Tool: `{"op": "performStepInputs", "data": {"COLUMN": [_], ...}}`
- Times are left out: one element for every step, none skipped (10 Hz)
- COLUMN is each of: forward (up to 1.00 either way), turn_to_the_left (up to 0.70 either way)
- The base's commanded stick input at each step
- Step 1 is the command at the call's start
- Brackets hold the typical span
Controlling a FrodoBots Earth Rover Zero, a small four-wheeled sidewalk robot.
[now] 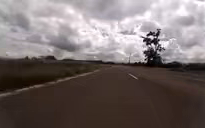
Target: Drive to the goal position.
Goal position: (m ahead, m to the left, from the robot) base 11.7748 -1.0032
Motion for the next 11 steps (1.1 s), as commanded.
{"op": "performStepInputs", "data": {"forward": [1.00, 1.00, 1.00, 1.00, 1.00, 1.00, 1.00, 1.00, 1.00, 1.00, 1.00], "turn_to_the_left": [-0.38, -0.36, 0.00, 0.00, 0.00, 0.00, 0.00, 0.00, 0.00, 0.00, -0.02]}}
